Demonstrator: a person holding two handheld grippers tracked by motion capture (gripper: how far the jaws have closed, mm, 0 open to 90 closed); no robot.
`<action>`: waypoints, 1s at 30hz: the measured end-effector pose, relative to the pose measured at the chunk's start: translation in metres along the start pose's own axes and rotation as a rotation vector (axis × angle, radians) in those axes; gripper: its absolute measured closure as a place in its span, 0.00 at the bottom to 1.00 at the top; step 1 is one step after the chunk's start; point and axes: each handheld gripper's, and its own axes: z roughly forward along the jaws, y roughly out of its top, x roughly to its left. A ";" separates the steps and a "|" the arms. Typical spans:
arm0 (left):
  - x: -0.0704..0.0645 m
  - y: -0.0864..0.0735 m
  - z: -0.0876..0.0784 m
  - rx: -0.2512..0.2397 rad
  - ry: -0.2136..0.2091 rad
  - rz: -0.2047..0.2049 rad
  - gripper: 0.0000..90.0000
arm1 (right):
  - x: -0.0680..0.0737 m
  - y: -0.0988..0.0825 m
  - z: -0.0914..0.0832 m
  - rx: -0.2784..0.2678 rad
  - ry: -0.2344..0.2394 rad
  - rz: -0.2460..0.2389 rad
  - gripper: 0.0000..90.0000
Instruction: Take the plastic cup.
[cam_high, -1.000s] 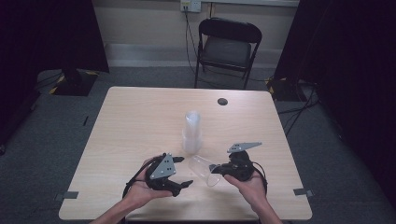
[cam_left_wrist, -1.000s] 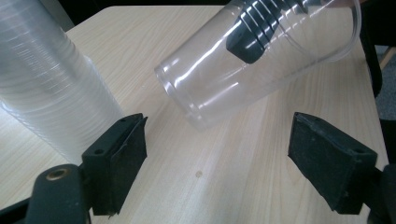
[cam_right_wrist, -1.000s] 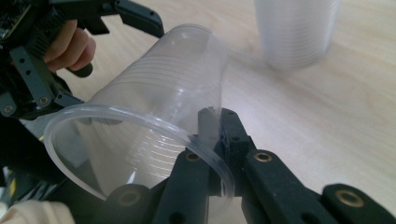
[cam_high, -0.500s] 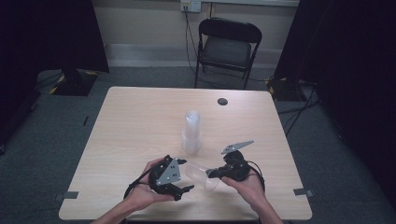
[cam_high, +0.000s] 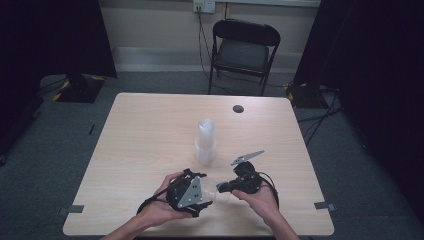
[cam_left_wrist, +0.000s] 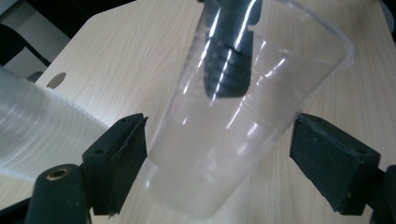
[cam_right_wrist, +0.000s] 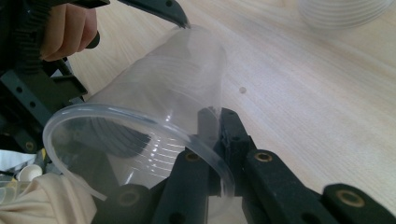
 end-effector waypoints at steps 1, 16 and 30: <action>-0.001 0.001 0.002 -0.003 -0.001 0.021 0.20 | 0.000 0.000 0.001 -0.002 0.002 0.001 0.99; -0.016 0.012 0.007 -0.044 -0.009 0.061 0.23 | 0.003 0.002 0.012 0.040 0.017 0.030 0.97; -0.015 0.012 0.006 -0.066 -0.019 0.027 0.29 | 0.005 0.002 0.017 0.033 0.027 0.062 0.98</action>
